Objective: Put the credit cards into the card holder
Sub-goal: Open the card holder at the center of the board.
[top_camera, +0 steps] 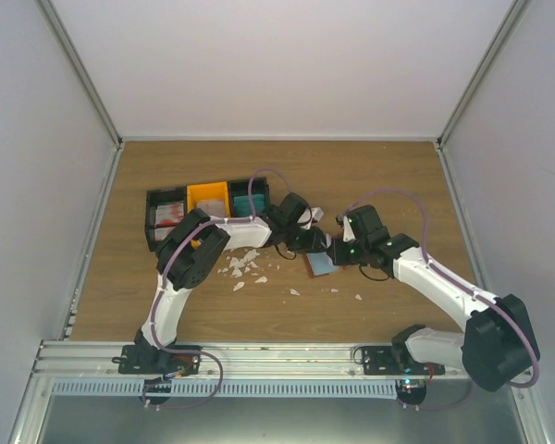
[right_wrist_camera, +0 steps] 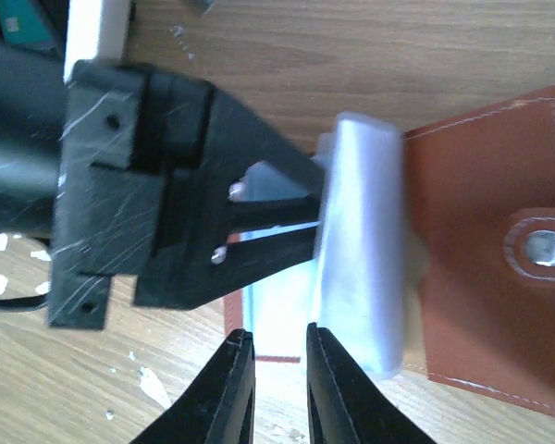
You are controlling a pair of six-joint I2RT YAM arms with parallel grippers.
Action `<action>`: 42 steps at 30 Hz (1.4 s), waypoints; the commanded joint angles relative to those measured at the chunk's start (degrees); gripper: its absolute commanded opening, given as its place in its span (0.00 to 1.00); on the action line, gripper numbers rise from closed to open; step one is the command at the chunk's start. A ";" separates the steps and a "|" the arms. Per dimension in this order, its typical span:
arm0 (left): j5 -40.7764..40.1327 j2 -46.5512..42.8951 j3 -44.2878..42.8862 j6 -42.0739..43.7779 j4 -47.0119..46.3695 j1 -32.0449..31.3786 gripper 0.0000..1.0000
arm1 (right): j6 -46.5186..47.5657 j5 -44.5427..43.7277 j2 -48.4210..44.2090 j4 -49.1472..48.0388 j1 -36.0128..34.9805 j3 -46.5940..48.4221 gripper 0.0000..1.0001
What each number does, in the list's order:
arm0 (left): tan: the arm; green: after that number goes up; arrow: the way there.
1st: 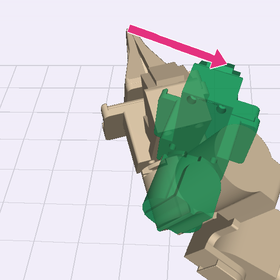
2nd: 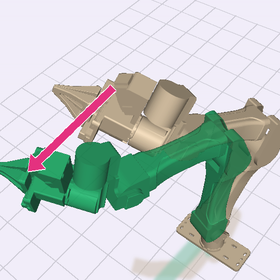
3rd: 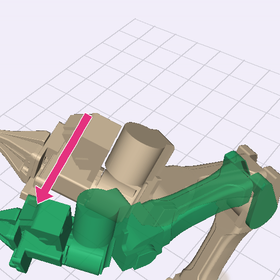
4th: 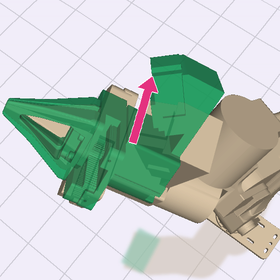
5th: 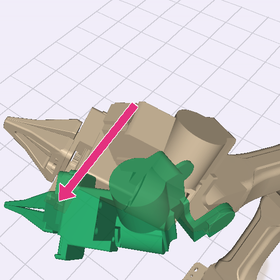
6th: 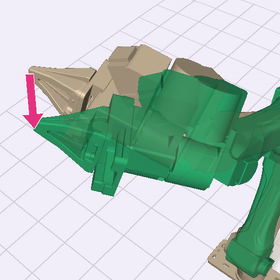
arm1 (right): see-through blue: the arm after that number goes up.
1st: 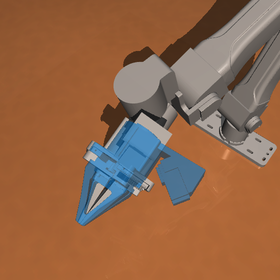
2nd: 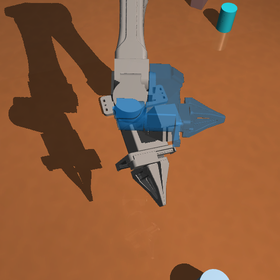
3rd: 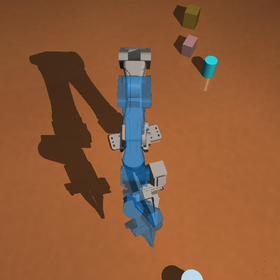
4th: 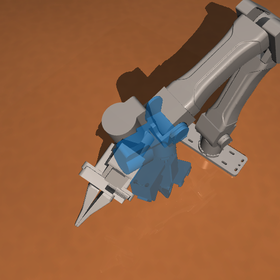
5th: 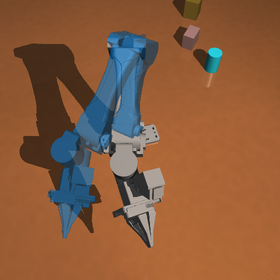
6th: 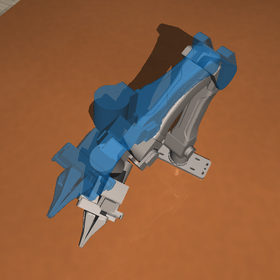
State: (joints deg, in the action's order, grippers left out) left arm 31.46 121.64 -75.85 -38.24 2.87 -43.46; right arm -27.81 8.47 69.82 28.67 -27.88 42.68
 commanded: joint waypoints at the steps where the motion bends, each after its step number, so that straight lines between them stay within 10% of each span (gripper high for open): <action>1: 2.99 3.74 -3.64 -1.40 -4.76 -0.57 0.30 | 2.79 4.64 -0.40 -2.26 0.62 -1.04 0.15; 13: 11.44 2.81 -3.29 -4.10 -11.25 -0.48 0.31 | 5.97 13.64 4.18 -5.64 0.68 -2.49 0.08; 23: 15.10 3.33 -0.74 -7.22 -15.92 -0.57 0.31 | 0.14 -4.49 6.17 -5.05 0.68 -3.58 0.22; 33: 3.64 0.31 -1.04 -3.99 -7.56 -0.09 0.31 | -4.42 -18.82 12.18 -4.80 0.98 -2.34 0.27; 42: -15.37 -12.45 -1.93 8.67 9.87 2.34 0.38 | 2.67 -12.85 17.86 -9.97 1.12 -0.15 0.56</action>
State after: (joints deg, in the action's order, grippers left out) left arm 26.81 116.51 -76.90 -37.34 5.32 -42.65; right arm -28.29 -6.57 85.69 22.04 -27.16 41.12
